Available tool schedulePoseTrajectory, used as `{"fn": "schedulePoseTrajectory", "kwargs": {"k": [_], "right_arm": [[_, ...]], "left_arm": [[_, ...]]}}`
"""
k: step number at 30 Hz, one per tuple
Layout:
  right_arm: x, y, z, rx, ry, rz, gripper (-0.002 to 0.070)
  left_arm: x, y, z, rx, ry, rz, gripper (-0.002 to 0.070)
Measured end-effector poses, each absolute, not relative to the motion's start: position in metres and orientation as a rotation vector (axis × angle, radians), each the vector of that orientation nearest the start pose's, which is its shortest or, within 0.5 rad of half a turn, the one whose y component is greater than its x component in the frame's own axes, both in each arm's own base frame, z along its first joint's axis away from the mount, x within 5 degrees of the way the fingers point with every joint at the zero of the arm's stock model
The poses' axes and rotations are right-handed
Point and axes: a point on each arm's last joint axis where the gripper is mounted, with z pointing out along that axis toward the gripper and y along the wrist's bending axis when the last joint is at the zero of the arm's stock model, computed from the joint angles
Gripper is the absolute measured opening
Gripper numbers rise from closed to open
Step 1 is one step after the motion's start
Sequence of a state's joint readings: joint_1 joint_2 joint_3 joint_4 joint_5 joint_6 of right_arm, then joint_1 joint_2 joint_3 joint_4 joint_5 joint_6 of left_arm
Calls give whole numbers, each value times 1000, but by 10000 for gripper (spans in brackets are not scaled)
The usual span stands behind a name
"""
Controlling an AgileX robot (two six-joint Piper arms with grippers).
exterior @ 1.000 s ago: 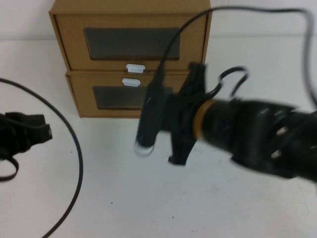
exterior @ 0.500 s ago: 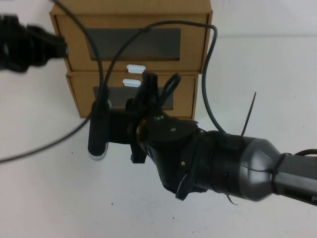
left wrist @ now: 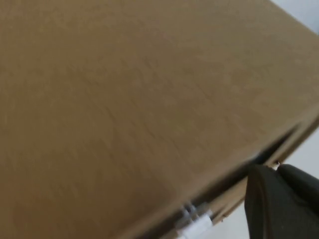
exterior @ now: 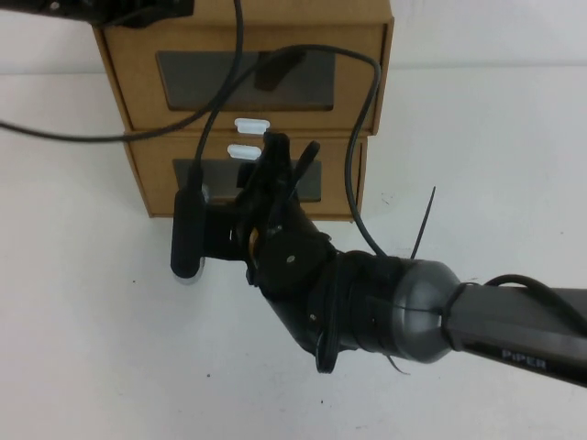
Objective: Open the shoe box
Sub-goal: 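Pull the top drawer of the cardboard box fully open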
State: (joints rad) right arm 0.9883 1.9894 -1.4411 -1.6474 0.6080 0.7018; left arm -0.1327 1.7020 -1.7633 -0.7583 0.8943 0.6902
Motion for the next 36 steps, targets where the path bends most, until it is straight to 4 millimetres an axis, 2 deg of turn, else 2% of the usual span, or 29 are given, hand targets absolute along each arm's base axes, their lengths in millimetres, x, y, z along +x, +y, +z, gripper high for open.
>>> {"fn": "schedulePoseTrajectory", "kwargs": {"k": [5,10,13,19,29,36], "right_arm": [[296,356,236,-1368,1394,-569,302],[305,366,240,-1335,1385,-563,302],[315,365,246,-1328,1366,-596,302],[334,349,251,-1335,1354,-709,302],[335,350,250,-1427,1282,-749,296],[347,340,251,-1419,1297,-759,274]], "left_arm": [[406,-98,403,610,2030,-712,-2],[421,-98,391,602,2051,-788,-2],[422,-99,390,596,2047,-811,-2],[424,-100,388,591,2048,-830,-2],[423,-100,388,590,2047,-831,-2],[423,-100,388,589,2046,-834,-2]]}}
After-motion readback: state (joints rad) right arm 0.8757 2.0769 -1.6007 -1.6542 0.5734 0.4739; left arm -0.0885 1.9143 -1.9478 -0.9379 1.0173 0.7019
